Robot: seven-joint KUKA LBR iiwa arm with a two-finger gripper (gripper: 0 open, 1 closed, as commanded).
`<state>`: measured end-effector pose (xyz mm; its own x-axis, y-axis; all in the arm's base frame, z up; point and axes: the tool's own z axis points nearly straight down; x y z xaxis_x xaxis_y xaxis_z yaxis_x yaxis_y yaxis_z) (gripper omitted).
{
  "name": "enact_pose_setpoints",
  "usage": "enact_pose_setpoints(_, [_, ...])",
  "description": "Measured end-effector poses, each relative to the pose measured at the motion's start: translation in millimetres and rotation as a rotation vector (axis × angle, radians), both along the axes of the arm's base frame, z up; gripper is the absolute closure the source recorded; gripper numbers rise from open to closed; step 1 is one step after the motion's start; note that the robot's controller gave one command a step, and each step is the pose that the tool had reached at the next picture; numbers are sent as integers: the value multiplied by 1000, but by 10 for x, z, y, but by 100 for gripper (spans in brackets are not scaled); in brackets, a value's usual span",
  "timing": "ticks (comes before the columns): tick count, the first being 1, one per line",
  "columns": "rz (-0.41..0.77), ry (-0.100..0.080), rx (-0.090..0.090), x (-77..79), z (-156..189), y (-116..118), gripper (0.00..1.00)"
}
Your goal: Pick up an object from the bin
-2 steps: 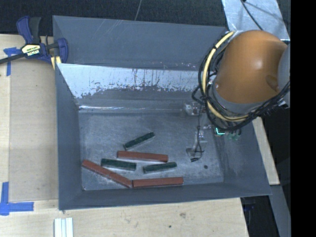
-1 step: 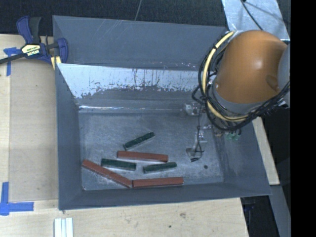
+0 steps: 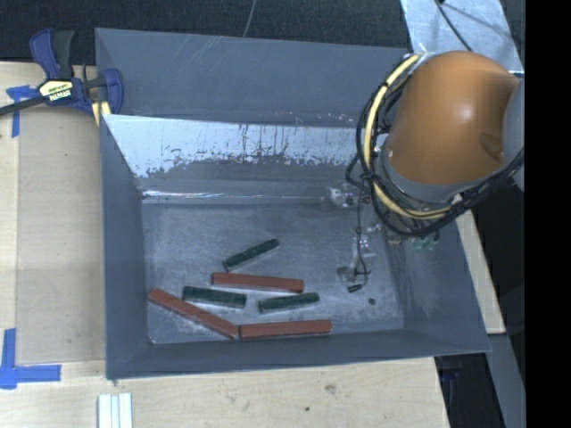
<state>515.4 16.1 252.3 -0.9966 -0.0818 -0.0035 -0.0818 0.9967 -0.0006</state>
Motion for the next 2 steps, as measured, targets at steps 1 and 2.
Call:
enact_pose_setpoints(1, [47, -6, -1, 10, -19, 48, 0])
enact_pose_setpoints(2, [66, -13, 0, 43, -153, 83, 0])
